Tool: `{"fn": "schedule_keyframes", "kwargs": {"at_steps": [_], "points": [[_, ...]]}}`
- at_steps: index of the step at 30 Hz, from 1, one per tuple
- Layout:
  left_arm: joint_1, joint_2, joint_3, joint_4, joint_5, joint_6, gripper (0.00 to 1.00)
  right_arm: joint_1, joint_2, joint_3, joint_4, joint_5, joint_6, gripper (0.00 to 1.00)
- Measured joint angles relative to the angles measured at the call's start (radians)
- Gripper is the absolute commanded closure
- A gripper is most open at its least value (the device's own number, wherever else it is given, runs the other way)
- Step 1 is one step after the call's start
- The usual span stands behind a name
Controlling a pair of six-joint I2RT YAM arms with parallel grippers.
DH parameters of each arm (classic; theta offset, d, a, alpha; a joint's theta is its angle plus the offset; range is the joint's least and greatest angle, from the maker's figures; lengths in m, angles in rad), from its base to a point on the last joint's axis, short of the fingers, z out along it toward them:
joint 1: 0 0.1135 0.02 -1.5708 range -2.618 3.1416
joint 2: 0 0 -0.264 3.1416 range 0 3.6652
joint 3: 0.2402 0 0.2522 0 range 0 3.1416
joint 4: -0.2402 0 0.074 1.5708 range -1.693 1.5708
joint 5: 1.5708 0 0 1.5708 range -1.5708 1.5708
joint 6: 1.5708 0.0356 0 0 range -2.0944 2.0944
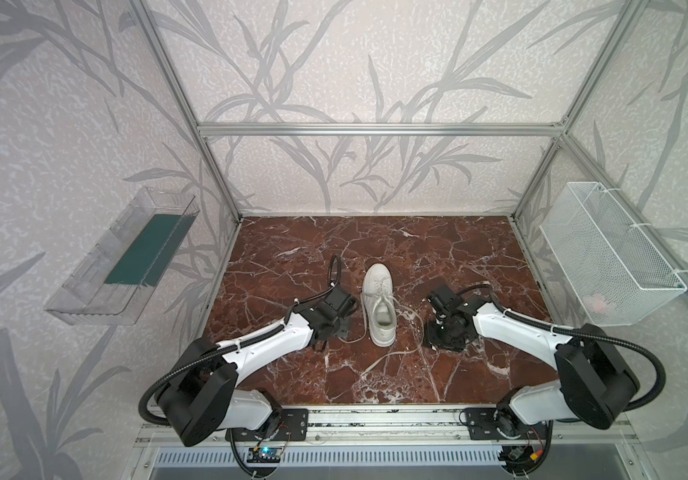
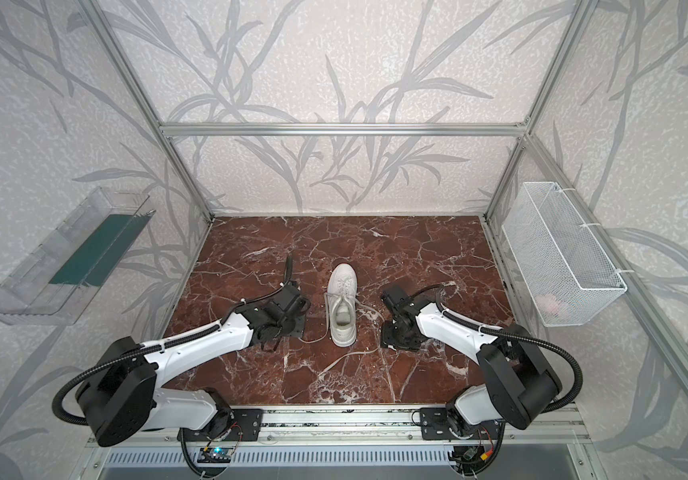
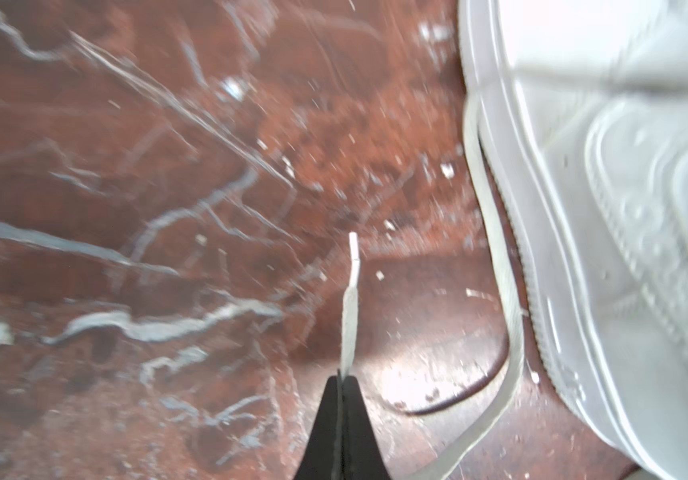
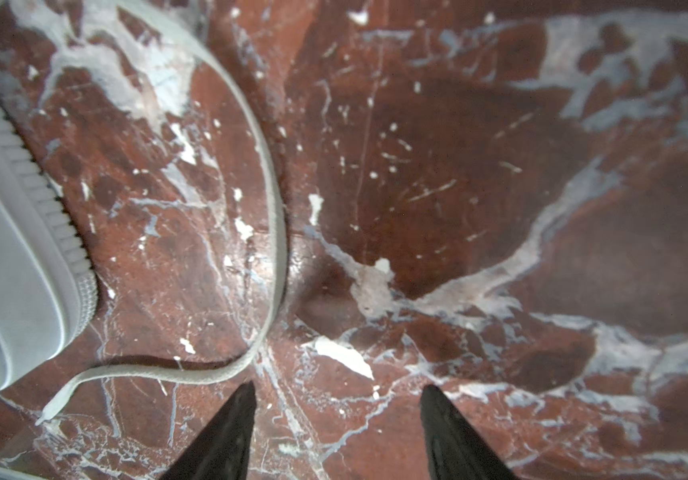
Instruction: Tie the shoes
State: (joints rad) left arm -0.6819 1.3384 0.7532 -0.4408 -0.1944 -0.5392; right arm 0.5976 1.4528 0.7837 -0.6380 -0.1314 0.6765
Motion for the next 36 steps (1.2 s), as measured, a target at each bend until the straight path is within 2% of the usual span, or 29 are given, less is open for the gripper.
{"fn": "schedule_keyframes", "kwargs": {"at_steps": [6,11,16,23,32,36], "points": [[0.071,-0.045,-0.02,0.042,0.009,0.07,1.0,0.004,0.052,0.048,0.004,-0.006,-0.018,0.5],[0.165,-0.077,-0.024,0.052,0.014,0.11,1.0,0.005,0.125,0.085,0.002,-0.011,-0.02,0.6],[0.206,-0.088,-0.024,0.079,0.026,0.13,1.0,0.005,0.203,0.162,-0.043,0.028,-0.036,0.52],[0.216,-0.057,-0.024,0.101,0.039,0.141,1.0,-0.011,0.337,0.309,-0.213,0.231,-0.116,0.43],[0.232,-0.054,-0.056,0.121,0.043,0.146,0.98,-0.204,0.377,0.434,-0.356,0.429,-0.261,0.33],[0.24,-0.055,-0.084,0.121,0.048,0.145,0.97,-0.221,0.364,0.468,-0.383,0.452,-0.301,0.31]]}}
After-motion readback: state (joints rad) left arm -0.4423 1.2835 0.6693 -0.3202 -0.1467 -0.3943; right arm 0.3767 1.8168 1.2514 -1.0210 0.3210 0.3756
